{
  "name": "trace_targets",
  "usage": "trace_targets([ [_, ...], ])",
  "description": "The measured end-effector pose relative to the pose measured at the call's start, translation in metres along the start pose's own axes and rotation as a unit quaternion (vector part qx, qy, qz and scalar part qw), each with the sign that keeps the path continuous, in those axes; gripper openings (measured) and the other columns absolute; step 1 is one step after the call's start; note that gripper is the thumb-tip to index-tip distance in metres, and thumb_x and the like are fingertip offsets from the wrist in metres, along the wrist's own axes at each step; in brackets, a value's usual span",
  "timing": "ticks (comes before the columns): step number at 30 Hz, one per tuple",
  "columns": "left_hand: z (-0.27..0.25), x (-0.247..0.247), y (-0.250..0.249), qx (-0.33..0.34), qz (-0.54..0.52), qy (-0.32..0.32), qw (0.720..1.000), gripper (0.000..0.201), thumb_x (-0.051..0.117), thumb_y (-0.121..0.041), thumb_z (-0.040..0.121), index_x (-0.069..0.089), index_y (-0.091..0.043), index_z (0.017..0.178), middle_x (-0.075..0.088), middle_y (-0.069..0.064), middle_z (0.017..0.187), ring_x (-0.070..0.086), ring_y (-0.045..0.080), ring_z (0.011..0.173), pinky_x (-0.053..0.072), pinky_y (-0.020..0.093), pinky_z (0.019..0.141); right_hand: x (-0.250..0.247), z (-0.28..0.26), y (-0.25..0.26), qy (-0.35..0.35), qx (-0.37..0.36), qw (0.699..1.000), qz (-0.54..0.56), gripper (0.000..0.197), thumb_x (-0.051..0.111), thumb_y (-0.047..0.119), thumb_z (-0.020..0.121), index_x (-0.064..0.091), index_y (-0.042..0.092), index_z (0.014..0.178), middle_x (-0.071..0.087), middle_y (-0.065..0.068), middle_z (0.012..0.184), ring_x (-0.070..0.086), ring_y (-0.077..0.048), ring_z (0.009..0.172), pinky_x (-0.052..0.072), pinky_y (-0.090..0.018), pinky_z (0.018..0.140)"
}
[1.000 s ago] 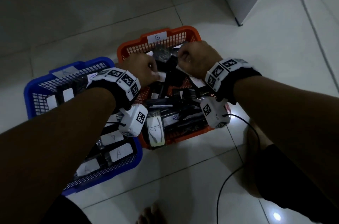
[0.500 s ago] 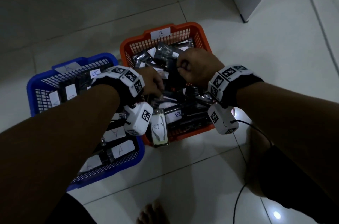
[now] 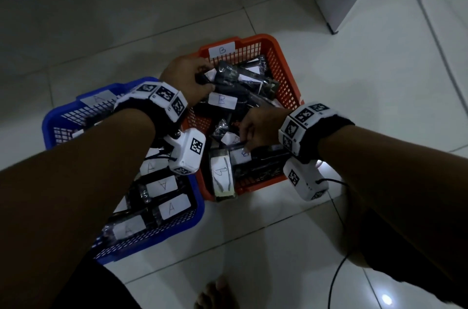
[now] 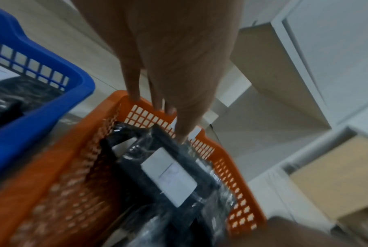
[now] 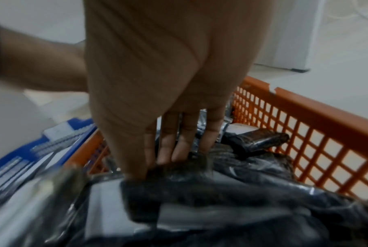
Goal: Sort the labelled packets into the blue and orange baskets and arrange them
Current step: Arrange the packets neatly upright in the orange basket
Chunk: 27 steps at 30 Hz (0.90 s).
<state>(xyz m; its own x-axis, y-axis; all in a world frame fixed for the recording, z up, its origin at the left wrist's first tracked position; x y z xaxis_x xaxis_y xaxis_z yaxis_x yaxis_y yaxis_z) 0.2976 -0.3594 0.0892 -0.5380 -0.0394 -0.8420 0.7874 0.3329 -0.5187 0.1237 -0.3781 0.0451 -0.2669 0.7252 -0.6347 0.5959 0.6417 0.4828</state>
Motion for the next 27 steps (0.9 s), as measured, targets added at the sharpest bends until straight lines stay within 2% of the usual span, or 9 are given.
trace_targets([
  [4,-0.015,-0.001,-0.003,-0.002,-0.003,0.003,1.0,0.013,0.072,-0.032,0.079,0.07,-0.021,0.087,0.064,-0.009,0.087,0.061,0.01,0.085,0.041,0.019,0.069,-0.02,0.001,-0.014,-0.097,0.008,0.992,0.082,0.013,0.072,0.023,0.083,0.07,0.017,0.095,0.064,0.009,0.085,0.063,-0.01,0.083,0.05,-0.021,0.075],
  [6,-0.023,0.005,0.0,-0.032,-0.03,0.088,0.995,0.022,0.071,-0.045,0.079,0.07,-0.022,0.08,0.067,-0.01,0.083,0.062,0.006,0.08,0.045,0.018,0.063,-0.032,-0.001,-0.021,-0.151,0.007,0.98,0.13,0.009,0.069,0.021,0.084,0.07,0.016,0.092,0.066,0.007,0.088,0.064,-0.009,0.082,0.05,-0.017,0.07],
  [9,-0.043,0.028,-0.002,-0.037,0.011,0.279,0.96,0.039,0.071,-0.062,0.068,0.073,-0.025,0.081,0.069,-0.008,0.087,0.062,0.009,0.084,0.05,0.023,0.068,-0.051,-0.003,-0.025,-0.261,0.002,0.948,0.184,0.006,0.068,0.019,0.086,0.07,0.014,0.088,0.068,0.005,0.088,0.059,0.003,0.077,0.044,-0.004,0.065],
  [14,-0.065,0.063,-0.003,-0.042,0.129,0.433,0.891,0.048,0.08,-0.049,0.067,0.07,-0.015,0.099,0.068,-0.003,0.099,0.061,0.016,0.093,0.048,0.021,0.066,-0.072,0.001,-0.024,-0.432,0.017,0.882,0.188,0.007,0.067,0.021,0.086,0.07,0.019,0.091,0.066,0.009,0.091,0.057,-0.003,0.083,0.038,0.0,0.07],
  [18,-0.068,0.07,-0.018,0.007,0.119,0.445,0.888,0.055,0.086,-0.033,0.064,0.065,-0.023,0.114,0.061,-0.011,0.1,0.057,0.009,0.092,0.047,0.019,0.076,-0.079,0.004,-0.031,-0.515,0.052,0.826,0.223,0.007,0.067,0.028,0.085,0.068,0.024,0.091,0.064,0.013,0.094,0.06,-0.003,0.086,0.047,-0.007,0.078],
  [20,-0.07,0.073,-0.023,0.027,0.09,0.476,0.874,0.053,0.087,-0.02,0.063,0.068,-0.022,0.113,0.065,-0.008,0.106,0.06,0.01,0.093,0.047,0.012,0.07,-0.077,0.008,-0.035,-0.503,0.077,0.834,0.214,0.012,0.064,0.027,0.088,0.068,0.019,0.095,0.062,0.011,0.095,0.056,-0.002,0.085,0.039,0.001,0.07],
  [22,-0.074,0.08,-0.025,0.028,0.081,0.504,0.86,0.048,0.088,-0.018,0.063,0.071,-0.022,0.107,0.068,-0.007,0.106,0.064,0.012,0.096,0.046,0.009,0.065,-0.072,0.012,-0.039,-0.465,0.101,0.864,0.166,0.016,0.059,0.028,0.092,0.068,0.017,0.098,0.067,0.005,0.097,0.057,-0.008,0.085,0.037,-0.008,0.069],
  [24,-0.077,0.082,-0.027,0.02,0.132,0.486,0.864,0.047,0.087,-0.028,0.065,0.069,-0.025,0.108,0.068,-0.008,0.105,0.065,0.008,0.096,0.049,0.015,0.071,-0.063,0.016,-0.042,-0.419,0.111,0.894,0.116,0.02,0.053,0.029,0.094,0.068,0.017,0.1,0.07,-0.001,0.101,0.06,-0.015,0.089,0.036,-0.018,0.073],
  [27,-0.081,0.091,-0.027,0.08,0.178,0.52,0.832,0.056,0.088,-0.028,0.064,0.066,-0.023,0.116,0.061,-0.006,0.122,0.056,0.005,0.097,0.046,0.019,0.075,-0.051,0.018,-0.044,-0.385,0.092,0.915,0.079,0.023,0.049,0.029,0.096,0.067,0.015,0.099,0.069,-0.003,0.099,0.061,-0.016,0.087,0.034,-0.019,0.072],
])
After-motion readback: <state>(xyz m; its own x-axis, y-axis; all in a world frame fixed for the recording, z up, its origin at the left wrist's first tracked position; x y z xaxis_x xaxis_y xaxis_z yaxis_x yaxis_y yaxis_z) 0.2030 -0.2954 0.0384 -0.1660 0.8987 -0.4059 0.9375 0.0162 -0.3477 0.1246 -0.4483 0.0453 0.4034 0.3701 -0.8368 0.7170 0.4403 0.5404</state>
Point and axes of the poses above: each hand's wrist, its own z-axis towards the middle knuckle, its own x-axis out of the palm, y = z × x, the point moved 5 cm from there along z, towards the middle knuckle
